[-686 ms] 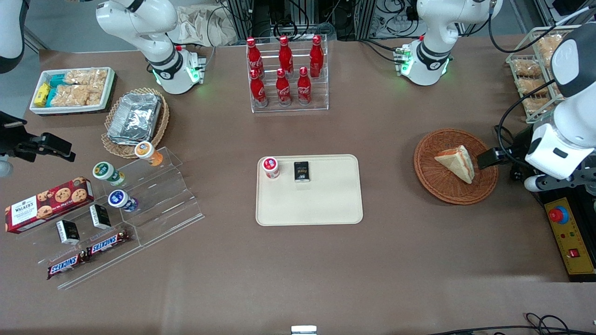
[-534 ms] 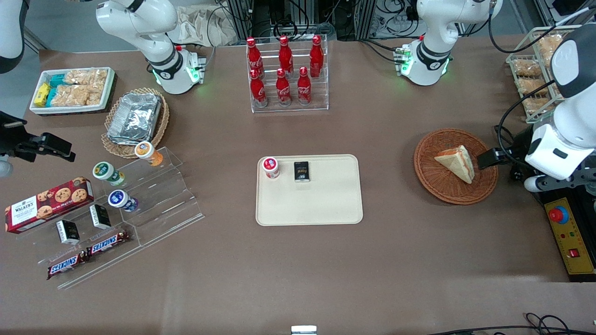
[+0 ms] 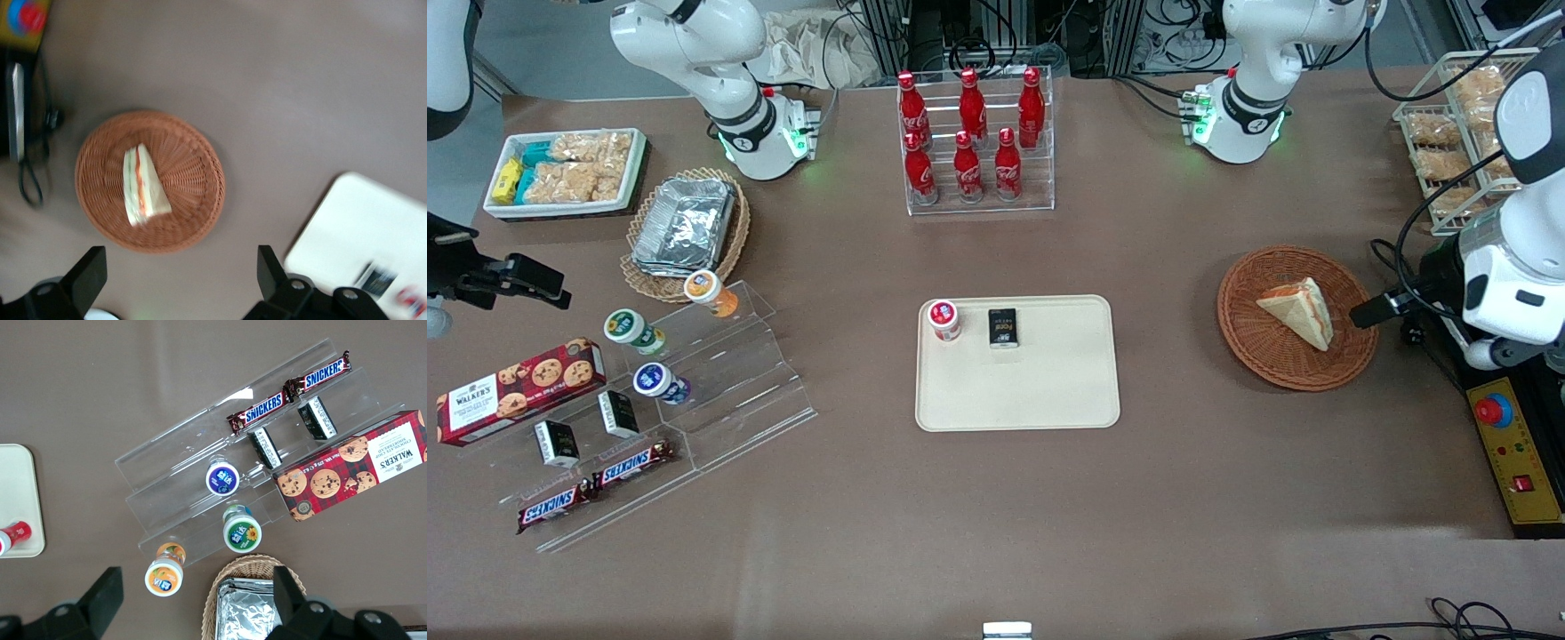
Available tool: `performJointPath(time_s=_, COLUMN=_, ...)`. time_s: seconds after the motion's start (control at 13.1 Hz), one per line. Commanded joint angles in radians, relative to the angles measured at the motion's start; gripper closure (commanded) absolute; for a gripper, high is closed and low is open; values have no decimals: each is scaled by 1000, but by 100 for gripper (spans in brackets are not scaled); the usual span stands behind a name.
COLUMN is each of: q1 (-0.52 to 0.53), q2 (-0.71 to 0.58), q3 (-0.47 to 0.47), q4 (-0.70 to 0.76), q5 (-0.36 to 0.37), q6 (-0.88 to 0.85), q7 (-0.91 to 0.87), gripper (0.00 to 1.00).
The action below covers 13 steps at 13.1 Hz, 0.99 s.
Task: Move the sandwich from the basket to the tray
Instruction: 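Move the left gripper over the wrapped sandwich in the wicker basket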
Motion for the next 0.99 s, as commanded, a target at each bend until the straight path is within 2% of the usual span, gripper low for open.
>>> performJointPath(time_s=0.0, q1=0, q2=-38, q3=-2, q4=-105, q5=17, q6=16, q7=-178, gripper=0)
performJointPath(time_s=0.31, q1=6, q2=-152, q3=1, q4=-409, q5=32, q6=221, q7=-264, gripper=0)
performJointPath(time_s=0.46, q1=23, q2=-184, q3=10, q4=-535, q5=40, q6=319, q7=-393, gripper=0)
performJointPath(time_s=0.61, q1=43, q2=-238, q3=13, q4=-657, q5=42, q6=424, q7=-401, gripper=0)
performJointPath(time_s=0.92, q1=87, q2=-232, q3=16, q4=-727, q5=45, q6=464, q7=-402, gripper=0)
